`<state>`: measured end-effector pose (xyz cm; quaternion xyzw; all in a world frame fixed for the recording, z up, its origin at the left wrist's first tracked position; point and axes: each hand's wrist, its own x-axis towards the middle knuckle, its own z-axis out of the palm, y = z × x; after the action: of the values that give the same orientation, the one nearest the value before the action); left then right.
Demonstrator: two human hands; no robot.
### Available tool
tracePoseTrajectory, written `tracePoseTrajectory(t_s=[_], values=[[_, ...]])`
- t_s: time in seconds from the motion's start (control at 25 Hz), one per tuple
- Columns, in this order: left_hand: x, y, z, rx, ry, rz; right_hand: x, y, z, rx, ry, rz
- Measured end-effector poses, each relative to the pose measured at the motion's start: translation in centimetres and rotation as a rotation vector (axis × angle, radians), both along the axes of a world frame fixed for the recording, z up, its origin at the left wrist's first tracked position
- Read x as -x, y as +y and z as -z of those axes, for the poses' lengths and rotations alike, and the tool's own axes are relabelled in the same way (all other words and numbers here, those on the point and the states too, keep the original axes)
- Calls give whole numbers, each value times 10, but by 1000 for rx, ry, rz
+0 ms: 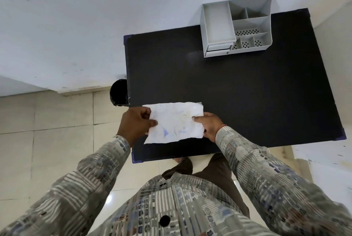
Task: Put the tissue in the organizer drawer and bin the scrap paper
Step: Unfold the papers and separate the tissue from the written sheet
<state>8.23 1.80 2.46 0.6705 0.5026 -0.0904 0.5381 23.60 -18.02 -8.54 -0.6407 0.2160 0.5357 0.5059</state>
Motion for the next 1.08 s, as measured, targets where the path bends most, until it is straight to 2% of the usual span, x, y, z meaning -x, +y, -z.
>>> tracePoseTrajectory(t_s=[0.12,0.44,0.52,0.64,0.72,0.8,0.88,0.92,1.0,1.08], values=[[1,-1,4,-23,-17,-10,-2,-5,-1,55,-76,-10],[9,-1,10,-132,4,89,-5,-13,-4,48,-41,-3],[12,3,18,-331,73,196,-5,-13,-2,76,-59,13],[21,1,33,-717,340,375,-4,-14,0,118,-102,-11],[24,-9,39,-851,218,503,-5,-16,0,129,-110,-24],[18,-22,48,-735,116,790,-6,-17,-1,136,-105,-47],[11,-34,64,-427,235,1071,-8,-18,-1,238,-180,-220],[10,-39,72,-343,320,1163,-10,-20,-1,291,-253,-333],[5,-45,81,-357,418,1250,-16,-24,-7,355,-370,-478],[1,-50,81,-416,465,1272,-28,-35,-11,368,-422,-496]])
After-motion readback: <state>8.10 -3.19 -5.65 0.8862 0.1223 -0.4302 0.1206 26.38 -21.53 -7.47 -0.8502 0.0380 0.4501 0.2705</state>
